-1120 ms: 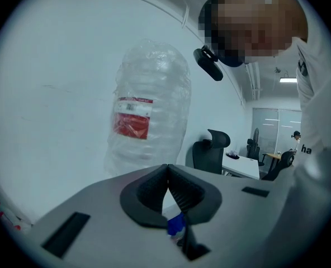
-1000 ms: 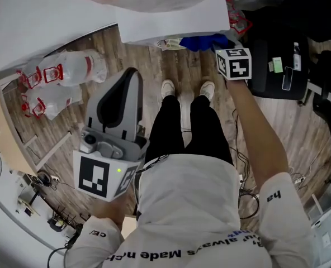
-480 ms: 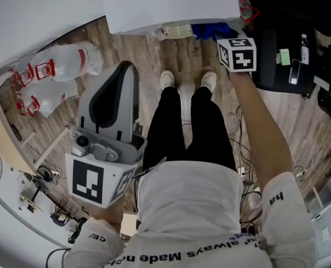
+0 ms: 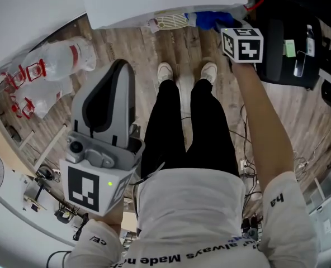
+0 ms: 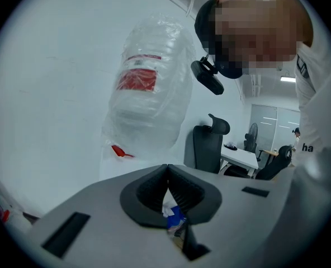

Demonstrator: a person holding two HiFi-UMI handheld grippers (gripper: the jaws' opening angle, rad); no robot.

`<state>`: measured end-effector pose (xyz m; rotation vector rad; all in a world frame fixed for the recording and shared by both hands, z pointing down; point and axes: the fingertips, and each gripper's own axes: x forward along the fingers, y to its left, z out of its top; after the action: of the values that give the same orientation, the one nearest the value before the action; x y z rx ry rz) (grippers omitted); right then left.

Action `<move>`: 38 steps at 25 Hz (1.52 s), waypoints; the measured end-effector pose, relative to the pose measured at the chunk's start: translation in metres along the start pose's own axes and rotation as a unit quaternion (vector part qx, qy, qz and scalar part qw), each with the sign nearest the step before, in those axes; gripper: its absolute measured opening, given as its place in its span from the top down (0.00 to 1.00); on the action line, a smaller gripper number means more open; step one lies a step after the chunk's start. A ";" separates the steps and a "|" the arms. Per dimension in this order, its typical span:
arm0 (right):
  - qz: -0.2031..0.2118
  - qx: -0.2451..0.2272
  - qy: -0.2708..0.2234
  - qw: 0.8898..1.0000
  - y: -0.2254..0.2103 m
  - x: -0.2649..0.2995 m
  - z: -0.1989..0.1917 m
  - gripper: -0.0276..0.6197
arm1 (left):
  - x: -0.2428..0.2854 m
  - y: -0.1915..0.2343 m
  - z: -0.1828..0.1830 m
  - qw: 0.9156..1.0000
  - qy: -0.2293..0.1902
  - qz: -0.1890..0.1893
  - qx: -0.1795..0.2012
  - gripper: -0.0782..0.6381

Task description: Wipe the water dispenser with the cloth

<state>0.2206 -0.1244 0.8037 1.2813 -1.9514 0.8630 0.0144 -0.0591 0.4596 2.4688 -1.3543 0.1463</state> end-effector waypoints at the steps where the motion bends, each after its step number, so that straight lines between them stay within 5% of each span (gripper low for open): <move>1: 0.001 0.002 0.001 1.000 -0.001 0.003 -0.002 0.83 | 0.001 0.001 -0.003 1.000 0.001 0.000 0.000 0.86; 38: -0.021 -0.004 0.044 0.999 -0.025 0.112 -0.073 0.83 | 0.008 0.034 -0.065 1.000 0.019 0.006 0.009 0.86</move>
<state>0.2199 -0.1308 0.9397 1.2545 -1.8509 0.8742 -0.0051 -0.0612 0.5307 2.4617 -1.3573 0.2074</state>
